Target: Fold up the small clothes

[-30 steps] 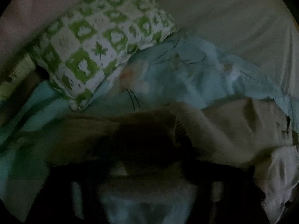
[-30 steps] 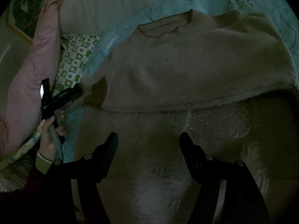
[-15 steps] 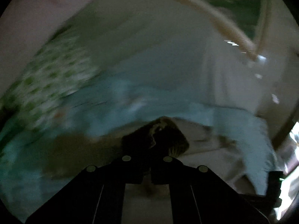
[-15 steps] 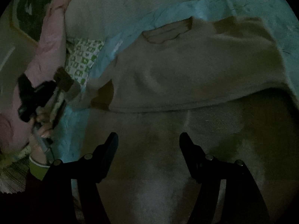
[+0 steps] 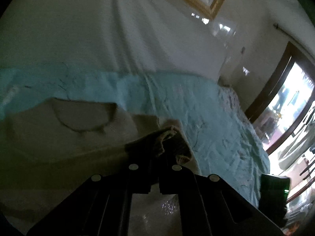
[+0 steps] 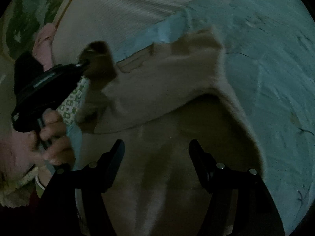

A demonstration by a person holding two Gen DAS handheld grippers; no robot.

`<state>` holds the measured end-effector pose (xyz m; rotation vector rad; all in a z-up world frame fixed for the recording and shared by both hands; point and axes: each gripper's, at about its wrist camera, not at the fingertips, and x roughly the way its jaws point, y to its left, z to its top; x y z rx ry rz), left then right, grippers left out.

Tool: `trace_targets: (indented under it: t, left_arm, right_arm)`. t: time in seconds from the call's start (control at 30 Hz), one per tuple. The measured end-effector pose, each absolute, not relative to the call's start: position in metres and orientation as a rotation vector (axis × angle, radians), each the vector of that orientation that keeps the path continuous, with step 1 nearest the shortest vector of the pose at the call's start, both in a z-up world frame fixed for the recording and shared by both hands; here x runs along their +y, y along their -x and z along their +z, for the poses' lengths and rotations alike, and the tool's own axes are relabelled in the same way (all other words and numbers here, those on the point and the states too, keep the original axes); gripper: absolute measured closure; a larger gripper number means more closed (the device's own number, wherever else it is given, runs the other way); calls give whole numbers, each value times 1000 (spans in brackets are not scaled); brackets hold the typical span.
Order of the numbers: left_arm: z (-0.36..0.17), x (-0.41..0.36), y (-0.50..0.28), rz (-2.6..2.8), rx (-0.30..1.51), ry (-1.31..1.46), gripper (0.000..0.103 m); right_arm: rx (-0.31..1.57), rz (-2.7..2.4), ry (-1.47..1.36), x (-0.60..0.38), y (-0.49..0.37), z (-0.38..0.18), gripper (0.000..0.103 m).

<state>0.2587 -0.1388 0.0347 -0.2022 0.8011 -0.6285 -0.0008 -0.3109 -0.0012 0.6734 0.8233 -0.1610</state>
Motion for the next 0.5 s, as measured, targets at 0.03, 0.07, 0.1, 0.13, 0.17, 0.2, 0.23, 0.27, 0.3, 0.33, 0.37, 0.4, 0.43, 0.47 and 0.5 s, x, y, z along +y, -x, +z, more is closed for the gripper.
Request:
trace_targets:
  t: [0.03,0.07,0.1,0.13,0.17,0.2,0.23,0.27,0.3,0.33,0.37,0.4,0.43,0.47,0.5]
  left_arm:
    - [28,-146,-265,-628,819,203,100]
    - [18,-153,-271,-620,838,200,100]
    - [13,-156,-273,-615,847,196,99]
    - [6,-159,-277,-611,865,193,99]
    - [2,-161,-276,-609,877,191,98]
    - [1,-161,-277,-605,883,189,95]
    - [-2,-161,-275,-598,891,185,92]
    - [-4,-158,-274,-600,895,183,89]
    - [-3,-153,-269,-601,896,179,83]
    - [-2,-148,-263,-597,895,171,70]
    - [-1,-140,-255,-585,891,153,64]
    - [3,-131,-246,-577,882,145,56]
    - [6,-121,-237,-568,873,137,54]
    - [6,-107,-227,-555,868,133,54]
    - [6,-89,-216,-536,868,136,54]
  right_arm:
    - [823,-165,-679,-313,3,-2,34]
    - [821,-170,-686,-315,6,-3,34]
    - [817,-173,-693,-318,9,-4,34]
    - [816,-174,-695,-317,10,-4,34]
    - [814,-176,-698,-318,11,-3,34]
    - [812,-177,-698,-318,12,-2,34]
    - [811,-179,-699,-317,10,-1,34]
    - [810,-179,-699,-317,10,0,34]
    - [808,-179,-700,-317,10,1,34]
    - [806,-180,-702,-316,11,2,34]
    - [804,-181,-704,-316,11,2,34]
    - [802,-182,-706,-316,11,3,34]
    - [801,-180,-707,-317,12,3,34]
    - [799,-178,-707,-316,11,4,34]
    - [800,-175,-705,-314,9,5,34]
